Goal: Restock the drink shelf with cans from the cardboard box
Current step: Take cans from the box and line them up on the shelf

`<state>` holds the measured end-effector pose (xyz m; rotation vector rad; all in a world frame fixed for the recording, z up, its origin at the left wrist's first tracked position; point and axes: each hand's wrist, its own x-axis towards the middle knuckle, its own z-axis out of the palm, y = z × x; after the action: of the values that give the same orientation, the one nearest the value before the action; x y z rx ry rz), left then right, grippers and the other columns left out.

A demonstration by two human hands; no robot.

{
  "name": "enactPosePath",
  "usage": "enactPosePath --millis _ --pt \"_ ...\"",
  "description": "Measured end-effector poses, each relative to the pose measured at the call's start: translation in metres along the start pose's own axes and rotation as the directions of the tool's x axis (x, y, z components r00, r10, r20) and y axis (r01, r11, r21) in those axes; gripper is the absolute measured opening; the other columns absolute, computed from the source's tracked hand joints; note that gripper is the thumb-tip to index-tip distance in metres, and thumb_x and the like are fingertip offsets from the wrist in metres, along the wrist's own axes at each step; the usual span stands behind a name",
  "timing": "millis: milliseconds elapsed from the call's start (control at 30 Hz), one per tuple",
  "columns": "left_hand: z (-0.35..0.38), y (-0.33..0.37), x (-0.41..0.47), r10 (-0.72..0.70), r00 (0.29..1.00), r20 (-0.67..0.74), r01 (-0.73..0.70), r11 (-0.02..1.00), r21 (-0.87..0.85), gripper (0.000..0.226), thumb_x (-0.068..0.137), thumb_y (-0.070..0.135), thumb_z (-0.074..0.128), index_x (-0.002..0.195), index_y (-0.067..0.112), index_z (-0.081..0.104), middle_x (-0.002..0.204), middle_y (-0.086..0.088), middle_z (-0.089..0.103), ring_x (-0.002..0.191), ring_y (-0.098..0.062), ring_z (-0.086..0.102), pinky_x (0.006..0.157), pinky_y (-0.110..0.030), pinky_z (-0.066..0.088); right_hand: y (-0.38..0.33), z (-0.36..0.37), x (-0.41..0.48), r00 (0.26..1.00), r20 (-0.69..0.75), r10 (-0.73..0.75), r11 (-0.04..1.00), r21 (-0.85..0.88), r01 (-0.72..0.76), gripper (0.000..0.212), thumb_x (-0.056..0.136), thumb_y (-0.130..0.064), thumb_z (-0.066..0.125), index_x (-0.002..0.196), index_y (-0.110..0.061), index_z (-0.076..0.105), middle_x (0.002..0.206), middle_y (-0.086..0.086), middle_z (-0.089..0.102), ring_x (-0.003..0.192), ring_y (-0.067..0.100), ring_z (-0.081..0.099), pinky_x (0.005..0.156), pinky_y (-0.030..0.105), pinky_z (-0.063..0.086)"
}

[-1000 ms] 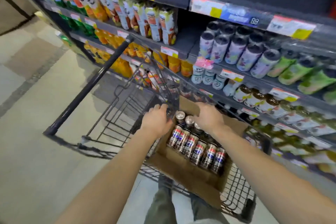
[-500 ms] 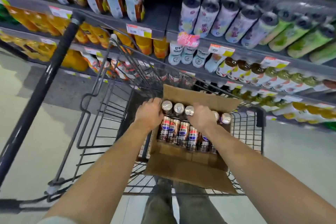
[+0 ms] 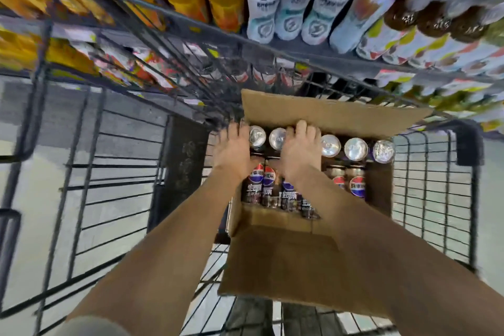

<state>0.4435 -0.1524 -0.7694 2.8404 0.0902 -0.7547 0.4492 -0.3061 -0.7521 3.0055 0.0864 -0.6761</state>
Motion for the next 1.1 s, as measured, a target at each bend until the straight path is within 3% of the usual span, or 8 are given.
enactPosePath --millis 267,433,533,600,667,800,967,1100 --pt "0.021 -0.002 0.010 -0.069 0.975 -0.211 0.012 0.965 -0.262 0.067 0.073 0.046 0.089 0.131 0.025 0.062 0.148 -0.007 0.046 0.136 -0.034 0.041 0.115 -0.049 0.035 -0.003 0.021 0.005 0.979 -0.181 0.094 0.989 0.132 -0.070 0.062 0.072 -0.052 0.081 0.116 -0.013 0.061 0.122 0.011 0.045 0.115 0.036 0.043 0.116 0.052 0.024" --pt "0.000 -0.003 -0.009 -0.073 0.963 -0.260 -0.059 0.883 -0.467 0.062 0.068 0.040 0.092 0.121 0.021 0.064 0.141 -0.002 0.056 0.133 -0.027 0.047 0.114 -0.044 0.037 0.011 0.009 -0.012 0.959 -0.271 0.078 0.923 0.384 0.034 0.055 0.065 -0.046 0.084 0.109 -0.017 0.068 0.115 0.004 0.055 0.115 0.031 0.046 0.117 0.052 0.013" --pt "-0.029 0.002 -0.036 -0.116 0.968 -0.224 -0.058 0.760 -0.648 0.063 0.069 0.039 0.093 0.119 0.026 0.056 0.123 0.004 0.065 0.119 -0.019 0.059 0.100 -0.041 0.051 0.019 -0.026 -0.035 0.958 -0.288 -0.001 0.862 0.486 0.147 0.057 0.071 -0.040 0.083 0.118 -0.016 0.064 0.123 0.001 0.063 0.123 0.028 0.045 0.116 0.046 0.015" --pt "-0.056 0.007 -0.058 -0.154 0.966 -0.208 -0.044 0.693 -0.719 0.059 0.073 0.037 0.091 0.116 0.031 0.052 0.112 0.009 0.068 0.108 -0.014 0.064 0.090 -0.034 0.055 0.023 -0.057 -0.053 0.967 -0.254 -0.008 0.759 0.628 0.171 0.064 0.075 -0.034 0.084 0.129 -0.012 0.059 0.129 0.004 0.063 0.128 0.024 0.045 0.120 0.040 0.014" --pt "-0.083 0.013 -0.079 -0.155 0.961 -0.229 -0.070 0.665 -0.744 0.055 0.074 0.031 0.091 0.113 0.034 0.051 0.107 0.012 0.069 0.101 -0.009 0.067 0.084 -0.025 0.054 0.026 -0.093 -0.077 0.964 -0.262 0.038 0.608 0.771 0.186 0.066 0.074 -0.038 0.084 0.129 -0.016 0.057 0.122 -0.006 0.063 0.121 0.017 0.052 0.117 0.037 0.028" --pt "-0.144 0.030 -0.115 -0.103 0.919 -0.381 -0.232 0.640 -0.733 0.054 0.075 0.027 0.090 0.116 0.034 0.055 0.109 0.015 0.067 0.100 0.004 0.064 0.085 -0.010 0.047 0.035 -0.159 -0.119 0.952 -0.229 0.203 0.295 0.941 0.164 0.054 0.077 -0.022 0.085 0.119 -0.030 0.052 0.107 -0.022 0.063 0.101 -0.006 0.060 0.086 0.011 0.045" --pt "-0.219 0.067 -0.151 0.011 0.872 -0.489 -0.399 0.593 -0.699 0.052 0.076 0.031 0.089 0.120 0.031 0.061 0.115 0.013 0.069 0.110 -0.004 0.065 0.099 -0.036 0.054 0.063 -0.242 -0.156 0.913 -0.272 0.303 0.112 0.962 0.249 0.052 0.079 -0.014 0.086 0.124 -0.018 0.060 0.115 -0.004 0.069 0.101 0.003 0.064 0.087 0.014 0.049" --pt "-0.279 0.109 -0.184 0.140 0.833 -0.535 -0.515 0.549 -0.658 0.049 0.081 0.033 0.088 0.123 0.032 0.061 0.115 0.021 0.067 0.109 0.009 0.062 0.094 -0.016 0.049 0.098 -0.296 -0.190 0.878 -0.355 0.322 0.094 0.935 0.343 0.051 0.081 -0.009 0.084 0.124 -0.015 0.059 0.112 -0.003 0.069 0.093 -0.004 0.066 0.080 0.013 0.050"
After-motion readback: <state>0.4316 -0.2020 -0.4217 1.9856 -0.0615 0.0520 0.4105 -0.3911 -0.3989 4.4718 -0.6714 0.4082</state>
